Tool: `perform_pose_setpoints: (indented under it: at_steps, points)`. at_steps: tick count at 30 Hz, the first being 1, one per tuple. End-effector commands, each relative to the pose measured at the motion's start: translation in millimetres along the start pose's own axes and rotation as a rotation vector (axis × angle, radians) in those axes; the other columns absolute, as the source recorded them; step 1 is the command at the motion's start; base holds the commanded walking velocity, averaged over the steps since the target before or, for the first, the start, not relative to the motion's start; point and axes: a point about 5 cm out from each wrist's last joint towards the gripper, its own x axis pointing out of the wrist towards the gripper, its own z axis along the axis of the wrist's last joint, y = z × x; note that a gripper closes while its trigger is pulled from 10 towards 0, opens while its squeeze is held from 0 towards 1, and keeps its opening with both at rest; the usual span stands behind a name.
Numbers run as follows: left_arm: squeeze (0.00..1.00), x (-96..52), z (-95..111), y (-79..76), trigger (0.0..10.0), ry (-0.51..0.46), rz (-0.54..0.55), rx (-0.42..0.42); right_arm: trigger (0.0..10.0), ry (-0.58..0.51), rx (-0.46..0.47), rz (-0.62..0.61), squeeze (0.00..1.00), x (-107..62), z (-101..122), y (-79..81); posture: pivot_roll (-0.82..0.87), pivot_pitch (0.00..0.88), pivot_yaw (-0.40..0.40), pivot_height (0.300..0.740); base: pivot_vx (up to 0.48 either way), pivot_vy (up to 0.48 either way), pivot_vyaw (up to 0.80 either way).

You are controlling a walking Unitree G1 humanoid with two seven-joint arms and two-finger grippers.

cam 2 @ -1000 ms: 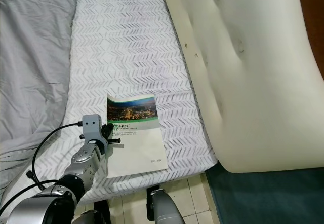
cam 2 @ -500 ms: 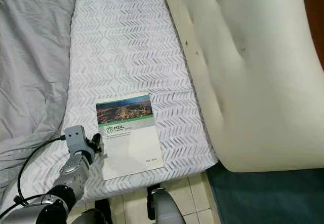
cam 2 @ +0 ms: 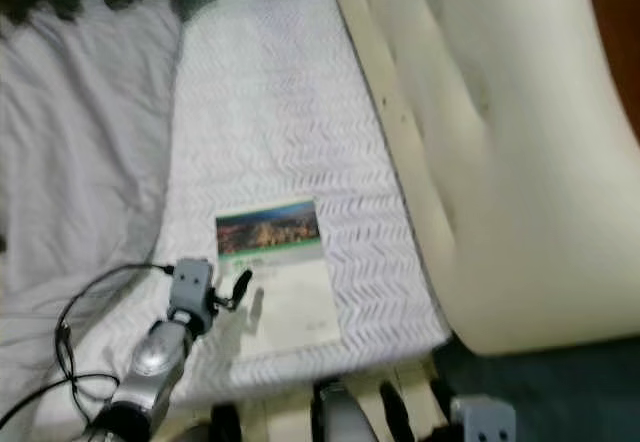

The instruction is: Clean up the room

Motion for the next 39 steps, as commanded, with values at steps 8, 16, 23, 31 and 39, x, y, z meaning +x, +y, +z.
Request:
perform_pose_setpoints:
  at_steps: [8, 16, 23, 31, 39]
  points:
    - [1.0, -48.6, 12.6, 0.5, 10.0, -0.125, 0.009, -0.013, 10.0, -0.067, -0.001, -0.088, 0.0, 58.3, -7.7, -23.4, -0.07, 0.008, 0.005, 0.74, 0.0, 0.0, 0.0]
    - [0.0, -44.8, 6.4, -14.4, 10.0, -0.07, 0.028, -0.045, 10.0, -0.138, -0.029, -0.126, 0.0, 89.2, 2.1, -30.9, -0.07, 0.0, -0.007, 0.74, 0.0, 0.0, 0.0]
    - [0.0, -52.1, -11.3, -18.7, 10.0, 0.025, -0.014, -0.072, 10.0, -0.123, -0.047, -0.128, 0.0, 91.0, -3.0, -32.9, -0.09, 0.0, -0.002, 0.74, 0.0, 0.467, -0.41]
    - [0.0, -54.3, -14.0, -26.7, 10.0, 0.046, -0.018, -0.066, 10.0, -0.14, -0.061, -0.092, 0.0, 88.1, -0.4, -32.9, -0.1, 0.001, -0.012, 0.74, 0.0, 0.469, -0.19]
    - [0.0, -54.8, -8.2, -16.9, 10.0, 0.017, -0.036, -0.029, 10.0, -0.115, -0.064, -0.065, 0.0, 86.7, -6.6, -30.4, -0.09, 0.008, -0.019, 0.74, 0.0, 0.477, 0.0]
